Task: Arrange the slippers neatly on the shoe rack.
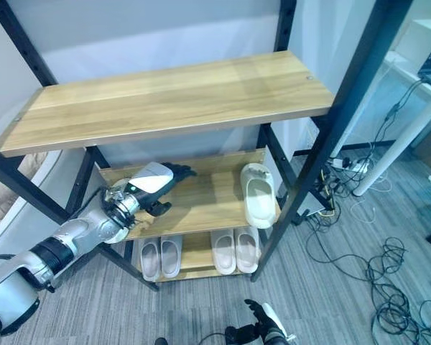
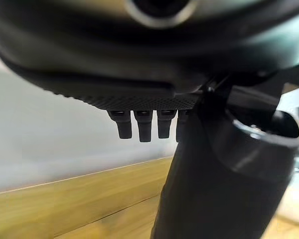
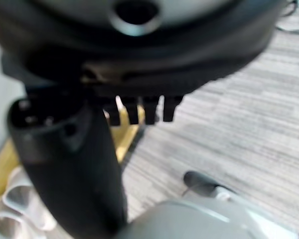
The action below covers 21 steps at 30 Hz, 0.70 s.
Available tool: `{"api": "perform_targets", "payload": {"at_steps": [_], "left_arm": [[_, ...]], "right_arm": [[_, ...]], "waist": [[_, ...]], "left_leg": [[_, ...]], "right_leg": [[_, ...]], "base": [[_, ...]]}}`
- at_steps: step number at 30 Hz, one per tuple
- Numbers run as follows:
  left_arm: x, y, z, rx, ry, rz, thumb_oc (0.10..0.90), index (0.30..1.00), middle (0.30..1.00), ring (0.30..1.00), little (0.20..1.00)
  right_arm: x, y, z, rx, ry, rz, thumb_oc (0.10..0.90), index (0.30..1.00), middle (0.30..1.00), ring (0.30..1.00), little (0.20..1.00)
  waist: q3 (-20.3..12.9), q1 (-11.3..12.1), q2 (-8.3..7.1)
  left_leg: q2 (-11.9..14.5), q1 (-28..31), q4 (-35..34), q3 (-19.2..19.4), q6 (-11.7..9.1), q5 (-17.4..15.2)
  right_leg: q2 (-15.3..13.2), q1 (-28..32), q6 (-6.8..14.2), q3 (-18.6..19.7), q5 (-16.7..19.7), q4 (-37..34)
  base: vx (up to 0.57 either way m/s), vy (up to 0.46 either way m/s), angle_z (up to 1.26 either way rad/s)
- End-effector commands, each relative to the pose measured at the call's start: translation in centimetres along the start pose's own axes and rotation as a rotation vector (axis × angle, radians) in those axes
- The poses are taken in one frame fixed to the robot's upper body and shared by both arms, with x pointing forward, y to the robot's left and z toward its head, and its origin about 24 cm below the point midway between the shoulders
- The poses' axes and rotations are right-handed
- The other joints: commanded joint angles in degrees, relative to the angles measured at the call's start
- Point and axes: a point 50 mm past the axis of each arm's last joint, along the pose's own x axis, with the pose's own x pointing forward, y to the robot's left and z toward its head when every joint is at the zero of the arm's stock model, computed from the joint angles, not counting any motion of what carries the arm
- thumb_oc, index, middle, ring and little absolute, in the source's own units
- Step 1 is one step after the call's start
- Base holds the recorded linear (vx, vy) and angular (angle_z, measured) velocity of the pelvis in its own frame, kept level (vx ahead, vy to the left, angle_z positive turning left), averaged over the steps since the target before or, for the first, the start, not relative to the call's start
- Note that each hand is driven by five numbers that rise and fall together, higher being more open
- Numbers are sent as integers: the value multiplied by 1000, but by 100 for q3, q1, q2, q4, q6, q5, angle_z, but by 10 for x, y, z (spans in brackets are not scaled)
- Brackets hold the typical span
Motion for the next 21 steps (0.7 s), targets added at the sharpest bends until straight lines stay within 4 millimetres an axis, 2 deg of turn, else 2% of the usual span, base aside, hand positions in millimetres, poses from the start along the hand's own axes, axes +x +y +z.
{"api": "perform_targets", "payload": {"at_steps": [1,4,9,21], "left_arm": [[24,91,-36,125,131,314,800,900,900,900,900],[20,90,-48,141,188,300,800,900,900,900,900],[13,96,-57,140,224,327,800,900,900,900,900],[2,102,-62,77,241,392,800,900,900,900,900]], "right_arm": [[-7,4,-10,-30,-3,13,800,900,900,900,900],[-7,1,-9,-34,-15,11,800,900,900,900,900],[-11,3,-16,-42,-5,28,800,900,900,900,900],[-15,2,-23,-45,8,34,800,900,900,900,900]], "waist": [[48,56,-8],[68,29,11],[77,35,55],[69,78,82]], "left_leg": [[-137,60,33,291,-3,-479],[-154,28,33,280,-10,-476],[-203,-90,33,254,-1,-450],[-246,-56,33,209,16,-468]], "right_leg": [[-21,-97,343,-225,-780,80],[-34,-142,339,-238,-768,80],[-67,-257,336,-264,-755,80],[-87,-197,313,-251,-788,80]], "base": [[0,0,0],[0,0,0],[0,0,0],[0,0,0]]}}
